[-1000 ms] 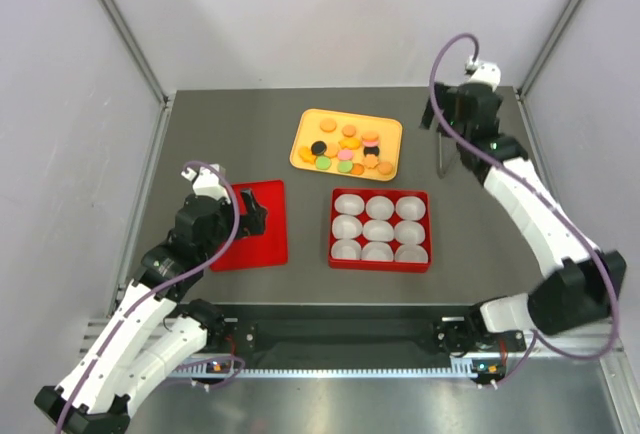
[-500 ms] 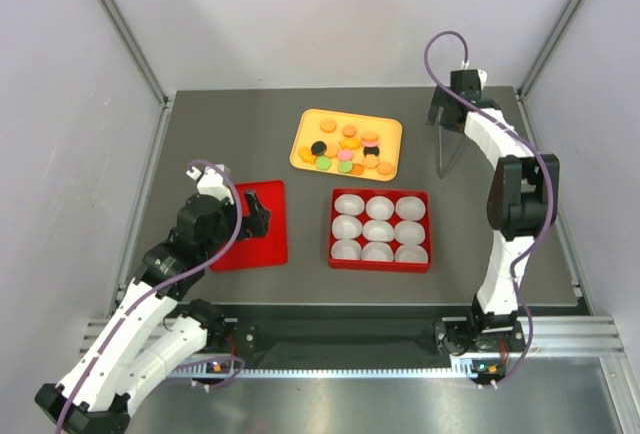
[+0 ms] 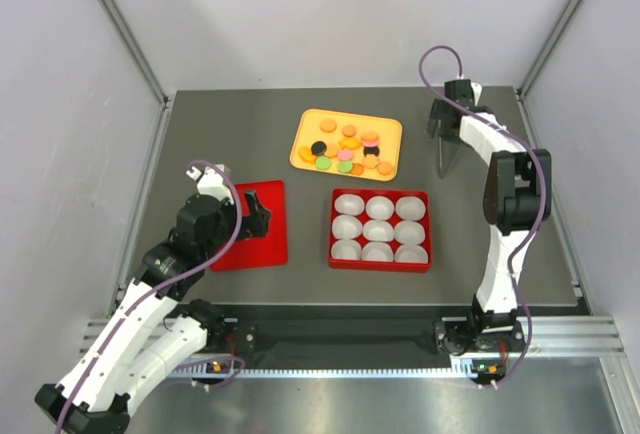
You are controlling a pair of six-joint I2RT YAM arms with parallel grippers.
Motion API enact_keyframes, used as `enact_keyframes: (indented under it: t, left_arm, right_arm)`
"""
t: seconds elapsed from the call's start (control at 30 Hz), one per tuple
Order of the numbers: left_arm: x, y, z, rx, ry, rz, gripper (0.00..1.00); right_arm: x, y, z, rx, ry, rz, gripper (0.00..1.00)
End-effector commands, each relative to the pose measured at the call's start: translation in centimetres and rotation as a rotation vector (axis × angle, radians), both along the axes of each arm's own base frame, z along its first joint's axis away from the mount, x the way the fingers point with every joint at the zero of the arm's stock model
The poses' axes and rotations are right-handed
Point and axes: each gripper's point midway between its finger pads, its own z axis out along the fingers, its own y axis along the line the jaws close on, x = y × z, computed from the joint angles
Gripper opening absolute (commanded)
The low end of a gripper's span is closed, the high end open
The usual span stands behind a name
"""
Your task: Pack the cookies
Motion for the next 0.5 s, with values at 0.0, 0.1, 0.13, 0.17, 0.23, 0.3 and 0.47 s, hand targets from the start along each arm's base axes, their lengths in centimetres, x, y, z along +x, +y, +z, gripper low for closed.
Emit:
enact_keyframes:
  t: [0.0, 0.1, 0.13, 0.17, 0.23, 0.3, 0.47]
  left_arm:
    - [0.4, -0.1, 0.8, -0.009, -0.033, -0.005, 0.99]
    - [0.4, -0.2, 0.8, -0.007, -0.032, -0.005, 0.99]
    - [0.4, -0.1, 0.7, -0.005, -0.029, -0.005, 0.99]
    - [0.4, -0.2, 0.7, -0.006, -0.027, -0.006, 0.99]
    - [0.4, -0.2, 0.6, -0.004, -0.024, -0.006, 0.99]
    - [0.5, -0.2, 0.5, -0.004, -0.021, -0.008, 0.99]
    - [0.5, -0.3, 0.4, -0.003, -0.018, -0.007, 0.99]
  right_arm:
    - [0.7, -0.1, -1.2, -0.024, -0.004, 0.003, 1.0]
    - [0.8, -0.3, -2.4, -0.013, 0.013, 0.006, 1.0]
    - [0.8, -0.4, -2.6, -0.007, 0.017, 0.007, 1.0]
    - [0.9, -0.5, -2.8, 0.012, 0.018, 0.014, 1.0]
    - [0.8, -0.8, -3.1, 0.029, 0.023, 0.013, 1.0]
    - [0.9, -1.0, -3.9, 0.056, 0.038, 0.034, 0.99]
    - [0.7, -1.3, -4.7, 0.045, 0.079, 0.043, 0.97]
